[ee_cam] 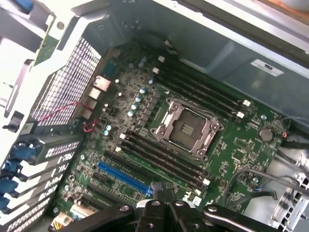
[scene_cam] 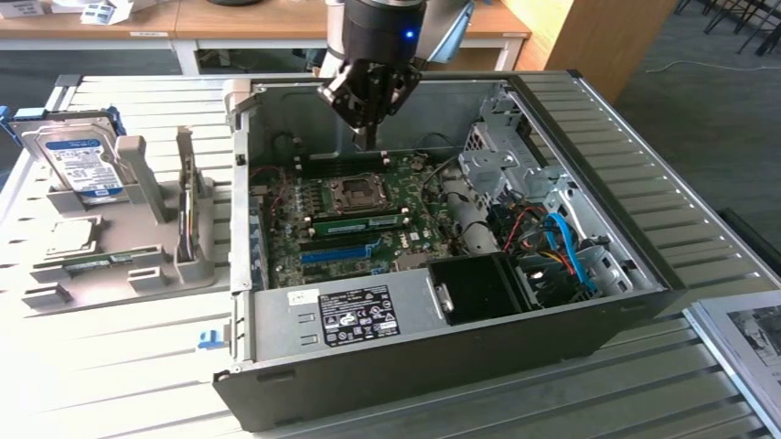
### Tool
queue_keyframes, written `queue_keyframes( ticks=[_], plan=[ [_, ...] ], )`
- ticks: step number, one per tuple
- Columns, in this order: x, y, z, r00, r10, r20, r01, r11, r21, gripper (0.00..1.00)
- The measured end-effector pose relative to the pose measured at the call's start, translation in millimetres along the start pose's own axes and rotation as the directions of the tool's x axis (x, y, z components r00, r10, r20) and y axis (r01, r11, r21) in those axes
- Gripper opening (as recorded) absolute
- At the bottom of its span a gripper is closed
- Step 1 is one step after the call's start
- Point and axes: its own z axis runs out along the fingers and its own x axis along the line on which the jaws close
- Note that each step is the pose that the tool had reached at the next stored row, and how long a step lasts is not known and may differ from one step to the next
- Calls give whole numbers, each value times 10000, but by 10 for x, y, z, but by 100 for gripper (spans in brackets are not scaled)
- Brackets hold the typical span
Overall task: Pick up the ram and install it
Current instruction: 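Press down the ram until it locks into place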
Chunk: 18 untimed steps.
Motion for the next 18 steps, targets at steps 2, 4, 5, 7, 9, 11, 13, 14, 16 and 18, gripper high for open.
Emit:
queue_keyframes(
  ticks=[2,4,5,7,9,11,13,14,16,18],
  plan=[
    [0,0,0,9997,246,7,-246,9997,-12,10],
    [0,0,1,9987,500,14,-500,9987,-24,10],
    [0,0,1,9979,640,17,-640,9979,-31,10],
    [0,0,1,9958,912,24,-912,9958,-44,10],
    [0,0,2,9928,1194,31,-1194,9928,-59,10],
    [0,0,2,9889,1486,38,-1486,9889,-74,10],
    [0,0,3,9845,1751,43,-1751,9845,-87,10],
    [0,0,3,9821,1881,45,-1880,9821,-94,10],
    [0,0,4,9769,2135,51,-2134,9769,-108,10],
    [0,0,5,9707,2404,56,-2403,9706,-123,10]
  ],
)
